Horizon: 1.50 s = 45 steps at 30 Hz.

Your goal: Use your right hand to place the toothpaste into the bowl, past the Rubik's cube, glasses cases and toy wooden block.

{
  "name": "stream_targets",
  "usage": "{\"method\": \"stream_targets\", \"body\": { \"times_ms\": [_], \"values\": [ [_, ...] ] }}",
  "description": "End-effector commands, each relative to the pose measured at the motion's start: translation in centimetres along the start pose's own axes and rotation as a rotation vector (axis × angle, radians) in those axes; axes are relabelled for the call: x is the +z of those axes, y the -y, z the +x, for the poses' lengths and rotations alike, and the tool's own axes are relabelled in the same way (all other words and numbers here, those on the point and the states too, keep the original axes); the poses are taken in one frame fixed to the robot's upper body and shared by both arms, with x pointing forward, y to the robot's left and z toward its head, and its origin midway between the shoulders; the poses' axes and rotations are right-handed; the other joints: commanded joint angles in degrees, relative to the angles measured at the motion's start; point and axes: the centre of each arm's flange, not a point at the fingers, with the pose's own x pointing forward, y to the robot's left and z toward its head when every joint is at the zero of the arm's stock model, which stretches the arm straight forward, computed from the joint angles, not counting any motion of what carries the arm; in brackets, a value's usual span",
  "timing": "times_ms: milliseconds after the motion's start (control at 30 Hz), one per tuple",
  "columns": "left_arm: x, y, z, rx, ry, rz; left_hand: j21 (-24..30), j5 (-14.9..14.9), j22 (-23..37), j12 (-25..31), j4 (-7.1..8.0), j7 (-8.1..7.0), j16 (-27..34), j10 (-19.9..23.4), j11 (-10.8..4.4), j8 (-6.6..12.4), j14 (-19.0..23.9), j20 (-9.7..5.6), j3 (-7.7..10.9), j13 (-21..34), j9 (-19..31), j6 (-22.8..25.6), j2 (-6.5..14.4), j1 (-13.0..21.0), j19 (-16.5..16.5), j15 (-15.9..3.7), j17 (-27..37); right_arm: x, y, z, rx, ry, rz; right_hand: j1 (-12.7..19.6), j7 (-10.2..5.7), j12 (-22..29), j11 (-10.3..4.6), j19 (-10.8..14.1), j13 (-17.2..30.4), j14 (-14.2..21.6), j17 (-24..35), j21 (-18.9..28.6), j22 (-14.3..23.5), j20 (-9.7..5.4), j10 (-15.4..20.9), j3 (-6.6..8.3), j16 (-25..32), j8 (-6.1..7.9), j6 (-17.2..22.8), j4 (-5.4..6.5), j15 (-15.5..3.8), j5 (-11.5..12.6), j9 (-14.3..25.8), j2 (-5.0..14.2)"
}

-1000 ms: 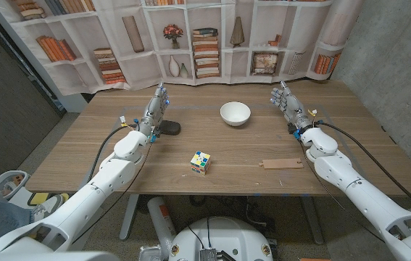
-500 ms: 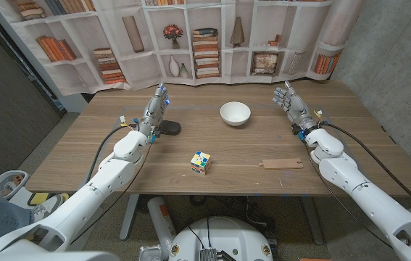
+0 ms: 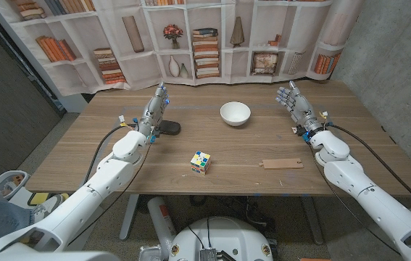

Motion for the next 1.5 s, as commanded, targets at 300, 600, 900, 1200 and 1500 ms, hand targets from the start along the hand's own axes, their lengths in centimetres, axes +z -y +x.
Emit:
{"method": "stream_targets", "body": {
  "times_ms": [300,600,900,1200,1500],
  "values": [
    [0.8,0.1,-0.5,-0.002,0.021,0.008,0.3,0.4,0.2,0.4,-0.29,-0.19,0.5,-3.4,-0.45,0.63,-5.7,-1.43,-0.03,0.1,0.1,-4.3,0.2,0.9,-10.6,-0.55,0.1,0.9,1.4,-1.7,-0.008,0.018,-0.02,1.5,-0.4,0.3,-0.58,2.0,0.3,2.0,0.1,-0.2,0.3,-0.36,1.5,0.16,0.2,0.12,1.2,-0.86,-0.66,-0.2,0.2,0.28],
    [0.4,0.1,-0.4,-0.009,0.012,0.0,0.3,0.4,0.2,0.4,-0.37,-0.22,0.5,-3.1,-0.53,0.63,-5.4,-1.41,-0.15,0.1,0.1,-4.0,0.3,1.0,-10.5,-0.52,0.1,1.4,1.8,-2.4,-0.028,0.026,-0.034,2.3,-1.09,0.5,-0.99,2.5,0.3,3.0,0.0,-0.6,0.4,-0.66,2.6,0.33,0.2,0.23,2.1,-1.45,-1.22,-0.3,0.2,0.31],
    [0.2,0.3,-0.3,-0.016,0.005,0.0,0.4,0.4,0.2,0.4,-0.43,-0.28,0.5,-2.8,-0.34,0.68,-5.1,-1.33,-0.25,0.1,0.1,-3.6,0.4,1.2,-10.4,-0.65,0.1,1.6,2.3,-3.0,-0.036,0.03,-0.048,2.7,-1.65,0.7,-1.45,3.4,0.2,4.2,0.0,-0.9,0.4,-1.19,4.0,0.35,0.3,0.32,3.1,-1.92,-2.3,-0.4,0.2,0.21],
    [0.3,0.7,0.2,-0.027,-0.001,0.012,0.4,0.5,0.2,0.4,-0.48,-0.24,0.4,-2.6,-0.46,0.67,-5.0,-1.29,-0.35,0.1,0.1,-3.3,0.5,1.3,-10.3,-0.54,0.1,1.7,2.9,-3.5,-0.053,0.032,-0.06,2.9,-1.79,0.6,-1.57,3.8,0.2,4.9,0.0,-1.1,0.4,-1.17,4.5,0.37,0.3,0.41,3.8,-2.09,-2.47,-0.4,0.2,0.27],
    [0.3,0.8,0.2,-0.031,-0.012,0.016,0.4,0.5,0.2,0.3,-0.53,-0.2,0.4,-2.5,-0.4,0.62,-5.0,-1.26,-0.46,0.1,0.1,-3.2,0.5,1.4,-10.3,-0.59,0.1,1.7,3.5,-4.1,-0.064,0.025,-0.069,3.2,-2.23,0.7,-1.97,4.3,0.2,5.1,0.0,-1.3,0.4,-1.44,5.1,0.43,0.1,0.43,4.4,-2.36,-2.8,-0.5,0.2,0.32]
  ]
}}
